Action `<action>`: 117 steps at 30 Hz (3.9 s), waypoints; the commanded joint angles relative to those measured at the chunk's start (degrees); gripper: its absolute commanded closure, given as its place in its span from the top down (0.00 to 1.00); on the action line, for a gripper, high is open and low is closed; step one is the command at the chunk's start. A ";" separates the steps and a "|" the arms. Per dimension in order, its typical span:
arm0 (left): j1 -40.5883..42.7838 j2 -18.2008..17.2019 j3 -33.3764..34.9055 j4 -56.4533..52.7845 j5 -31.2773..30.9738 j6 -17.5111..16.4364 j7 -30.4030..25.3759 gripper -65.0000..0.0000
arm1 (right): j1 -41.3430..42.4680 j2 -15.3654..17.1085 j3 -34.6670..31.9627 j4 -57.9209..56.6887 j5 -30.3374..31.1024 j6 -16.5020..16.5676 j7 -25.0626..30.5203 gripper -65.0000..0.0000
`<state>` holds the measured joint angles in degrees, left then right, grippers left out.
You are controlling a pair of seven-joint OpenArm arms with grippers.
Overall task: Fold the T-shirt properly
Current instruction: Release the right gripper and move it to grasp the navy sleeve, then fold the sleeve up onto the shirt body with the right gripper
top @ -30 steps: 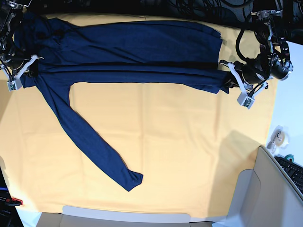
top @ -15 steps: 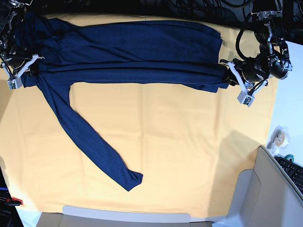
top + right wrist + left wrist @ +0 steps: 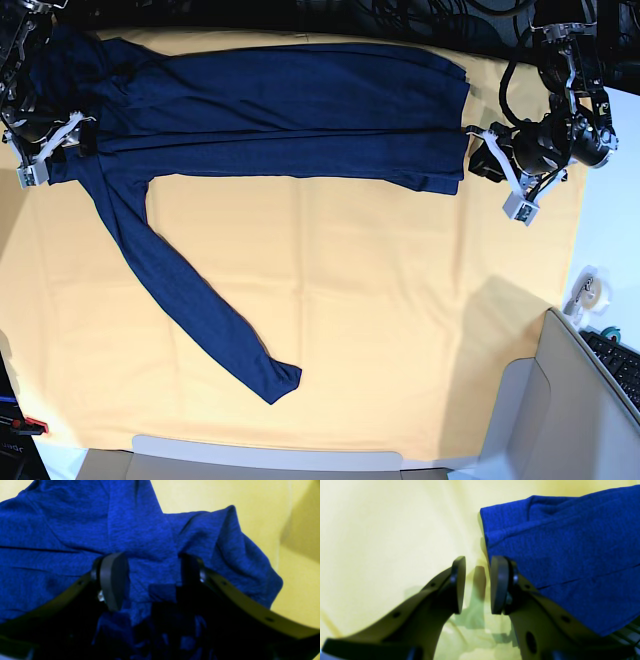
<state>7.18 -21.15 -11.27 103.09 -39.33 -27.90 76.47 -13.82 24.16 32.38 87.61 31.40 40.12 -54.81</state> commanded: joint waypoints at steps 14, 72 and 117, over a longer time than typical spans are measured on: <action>-0.45 -0.88 -0.56 0.87 -0.18 0.16 -0.20 0.27 | 7.63 0.67 8.98 8.52 -0.23 -0.12 -0.71 0.54; -0.98 -0.88 -0.38 0.69 -0.18 0.16 -0.20 0.27 | 36.46 -12.16 -13.26 -27.70 -9.64 -0.12 4.04 0.00; -0.89 -0.44 -0.21 0.69 -0.18 0.16 -0.64 0.27 | -6.79 -16.21 -23.72 29.18 9.97 -0.12 -6.86 0.00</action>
<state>6.98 -20.82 -11.27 102.98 -39.16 -27.88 76.27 -21.10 7.66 8.51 116.09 40.62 39.68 -63.00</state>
